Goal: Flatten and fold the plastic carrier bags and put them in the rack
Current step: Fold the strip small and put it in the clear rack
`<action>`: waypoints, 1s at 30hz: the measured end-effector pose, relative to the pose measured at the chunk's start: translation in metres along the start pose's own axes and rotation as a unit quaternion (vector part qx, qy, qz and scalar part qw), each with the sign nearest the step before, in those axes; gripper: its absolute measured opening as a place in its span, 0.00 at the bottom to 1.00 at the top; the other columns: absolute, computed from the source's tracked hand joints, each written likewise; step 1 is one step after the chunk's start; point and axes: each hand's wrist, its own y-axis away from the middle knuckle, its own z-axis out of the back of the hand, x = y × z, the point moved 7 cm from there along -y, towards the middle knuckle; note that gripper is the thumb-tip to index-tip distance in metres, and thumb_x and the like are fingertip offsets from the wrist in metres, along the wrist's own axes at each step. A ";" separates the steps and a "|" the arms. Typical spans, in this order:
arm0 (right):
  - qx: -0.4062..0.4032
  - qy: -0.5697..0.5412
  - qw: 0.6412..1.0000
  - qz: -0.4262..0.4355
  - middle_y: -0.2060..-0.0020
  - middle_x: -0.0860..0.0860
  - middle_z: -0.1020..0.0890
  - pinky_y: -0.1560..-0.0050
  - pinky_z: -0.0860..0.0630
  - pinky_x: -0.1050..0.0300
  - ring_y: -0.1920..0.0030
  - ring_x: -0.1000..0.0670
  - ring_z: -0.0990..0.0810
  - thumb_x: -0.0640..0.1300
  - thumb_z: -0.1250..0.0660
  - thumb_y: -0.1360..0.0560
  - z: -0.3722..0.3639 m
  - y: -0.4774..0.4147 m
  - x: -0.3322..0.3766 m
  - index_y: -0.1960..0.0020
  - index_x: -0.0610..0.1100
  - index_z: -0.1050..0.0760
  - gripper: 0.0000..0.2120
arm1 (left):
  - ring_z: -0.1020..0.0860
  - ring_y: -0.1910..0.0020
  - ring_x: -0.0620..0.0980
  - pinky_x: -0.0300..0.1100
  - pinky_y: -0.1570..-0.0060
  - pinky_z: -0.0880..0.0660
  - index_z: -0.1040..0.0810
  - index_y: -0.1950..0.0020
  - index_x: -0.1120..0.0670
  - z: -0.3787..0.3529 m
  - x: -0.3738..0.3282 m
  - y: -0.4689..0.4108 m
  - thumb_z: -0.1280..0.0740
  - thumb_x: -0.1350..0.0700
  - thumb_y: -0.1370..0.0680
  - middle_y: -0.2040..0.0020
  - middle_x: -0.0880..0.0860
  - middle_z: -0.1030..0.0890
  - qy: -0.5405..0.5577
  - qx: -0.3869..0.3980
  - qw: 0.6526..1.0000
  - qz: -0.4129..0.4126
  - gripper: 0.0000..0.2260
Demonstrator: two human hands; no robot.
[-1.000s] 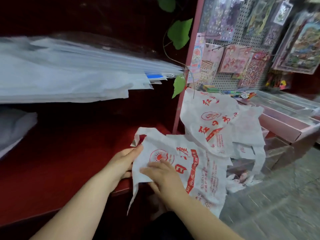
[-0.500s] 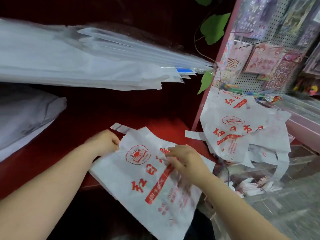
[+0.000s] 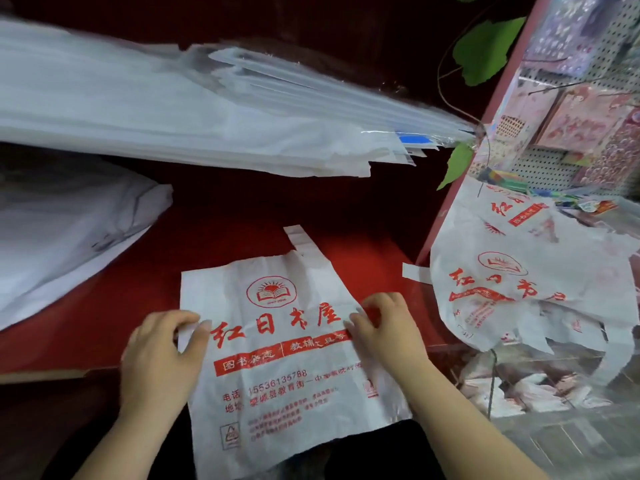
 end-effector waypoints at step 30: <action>0.072 -0.398 0.913 -0.057 0.69 0.52 0.17 0.69 0.24 0.61 0.68 0.53 0.19 0.36 0.38 0.24 0.049 0.035 -0.014 0.57 0.43 0.21 0.09 | 0.20 0.70 0.45 0.39 0.67 0.24 0.19 0.60 0.52 0.020 -0.008 0.018 0.38 0.66 0.23 0.68 0.49 0.17 0.362 0.203 0.907 0.078 0.12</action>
